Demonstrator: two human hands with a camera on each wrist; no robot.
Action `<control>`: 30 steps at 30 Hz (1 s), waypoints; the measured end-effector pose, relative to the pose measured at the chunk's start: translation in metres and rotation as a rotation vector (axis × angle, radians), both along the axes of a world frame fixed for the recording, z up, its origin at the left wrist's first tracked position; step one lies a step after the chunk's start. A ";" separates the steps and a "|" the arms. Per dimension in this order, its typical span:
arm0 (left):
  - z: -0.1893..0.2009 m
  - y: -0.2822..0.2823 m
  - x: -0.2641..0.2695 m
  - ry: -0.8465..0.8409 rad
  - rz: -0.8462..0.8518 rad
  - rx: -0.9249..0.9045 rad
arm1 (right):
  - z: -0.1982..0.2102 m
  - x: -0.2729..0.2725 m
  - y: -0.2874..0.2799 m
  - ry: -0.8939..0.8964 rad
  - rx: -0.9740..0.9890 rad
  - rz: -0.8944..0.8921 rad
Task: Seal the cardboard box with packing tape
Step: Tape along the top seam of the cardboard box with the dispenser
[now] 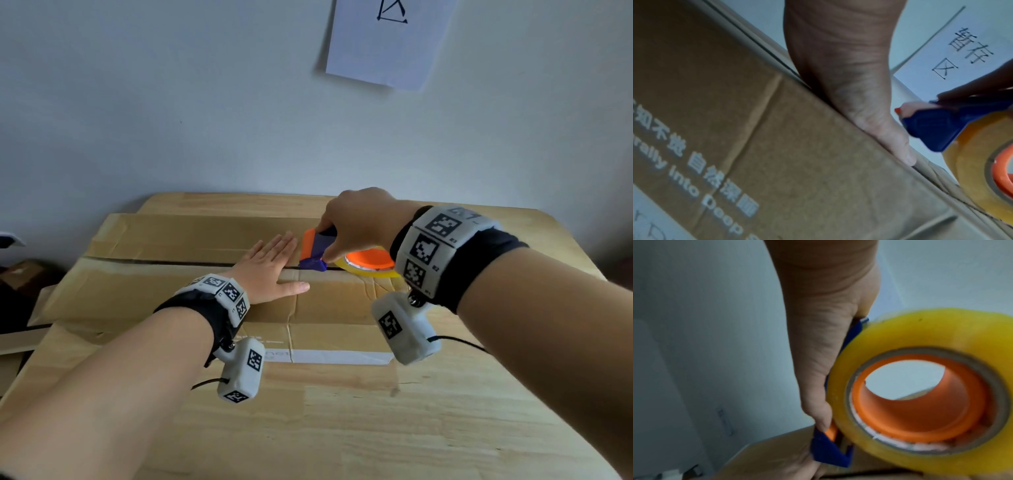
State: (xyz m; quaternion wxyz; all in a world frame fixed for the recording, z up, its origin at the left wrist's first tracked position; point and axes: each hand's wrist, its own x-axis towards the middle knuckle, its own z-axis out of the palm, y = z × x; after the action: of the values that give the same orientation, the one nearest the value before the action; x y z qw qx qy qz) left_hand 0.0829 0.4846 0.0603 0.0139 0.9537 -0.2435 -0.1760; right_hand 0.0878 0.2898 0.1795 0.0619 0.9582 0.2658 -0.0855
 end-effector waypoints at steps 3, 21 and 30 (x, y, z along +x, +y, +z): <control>0.000 0.001 0.002 0.000 -0.003 -0.013 | 0.018 0.001 -0.007 0.008 0.011 -0.005; 0.014 -0.010 -0.014 0.043 -0.050 0.116 | 0.001 -0.013 -0.040 0.017 -0.199 -0.054; 0.011 -0.058 -0.023 0.077 -0.211 0.026 | -0.002 -0.008 -0.037 0.005 -0.232 -0.064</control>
State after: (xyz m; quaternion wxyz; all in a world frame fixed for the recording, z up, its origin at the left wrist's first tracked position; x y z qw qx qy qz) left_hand 0.0594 0.4265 0.0717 -0.0076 0.9155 -0.3394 -0.2159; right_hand 0.0797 0.2529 0.1775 0.1691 0.9524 0.2237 -0.1198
